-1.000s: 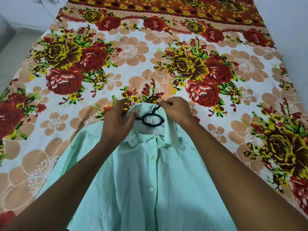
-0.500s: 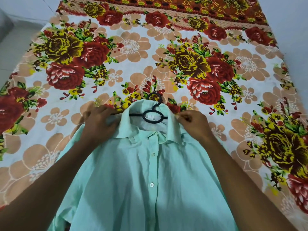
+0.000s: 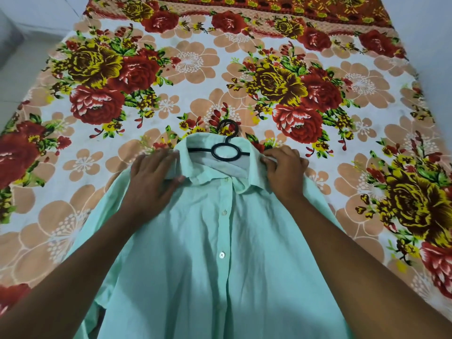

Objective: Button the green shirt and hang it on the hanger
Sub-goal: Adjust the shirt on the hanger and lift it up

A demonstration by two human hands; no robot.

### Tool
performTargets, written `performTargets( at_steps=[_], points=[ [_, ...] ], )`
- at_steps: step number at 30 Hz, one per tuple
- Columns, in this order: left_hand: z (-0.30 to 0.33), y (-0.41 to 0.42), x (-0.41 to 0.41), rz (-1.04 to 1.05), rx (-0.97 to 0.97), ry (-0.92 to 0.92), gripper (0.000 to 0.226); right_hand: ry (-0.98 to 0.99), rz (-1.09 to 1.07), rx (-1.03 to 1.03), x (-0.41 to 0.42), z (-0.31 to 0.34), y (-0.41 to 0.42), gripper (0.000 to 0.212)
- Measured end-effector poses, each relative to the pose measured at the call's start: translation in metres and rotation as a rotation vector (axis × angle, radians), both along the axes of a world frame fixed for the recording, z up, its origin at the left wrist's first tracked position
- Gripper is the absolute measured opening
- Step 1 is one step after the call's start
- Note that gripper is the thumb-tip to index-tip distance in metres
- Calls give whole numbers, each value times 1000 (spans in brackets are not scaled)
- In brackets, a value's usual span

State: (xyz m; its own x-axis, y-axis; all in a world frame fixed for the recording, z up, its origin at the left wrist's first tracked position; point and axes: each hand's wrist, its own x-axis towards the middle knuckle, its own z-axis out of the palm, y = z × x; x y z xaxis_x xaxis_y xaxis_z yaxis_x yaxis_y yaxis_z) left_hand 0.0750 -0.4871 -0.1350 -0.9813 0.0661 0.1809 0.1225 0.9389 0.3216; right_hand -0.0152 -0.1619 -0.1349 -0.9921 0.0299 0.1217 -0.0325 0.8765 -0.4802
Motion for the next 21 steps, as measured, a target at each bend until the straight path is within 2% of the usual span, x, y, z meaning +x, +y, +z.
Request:
performTargets(
  at_steps=[4,7,11,14,16,21],
  points=[
    [-12,3,-5,-13,-53,-121,67,-110,-93,-56,-11,11,-10,25],
    [-7,8,-16,-31,-11,-127,66,-170,-12,-230,-14,25,-26,40],
    [-7,11,-14,-89,-10,-153,71,-329,91,-239,-41,39,-37,37],
    [-10,8,-6,-97,1,-135,68,-523,128,-269,-64,47,-44,50],
    [-9,8,-1,-80,32,-97,67,-564,122,-332,-78,48,-52,54],
    [-17,9,2,-92,-1,-50,67,-589,114,-400,-96,44,-77,35]
  ],
)
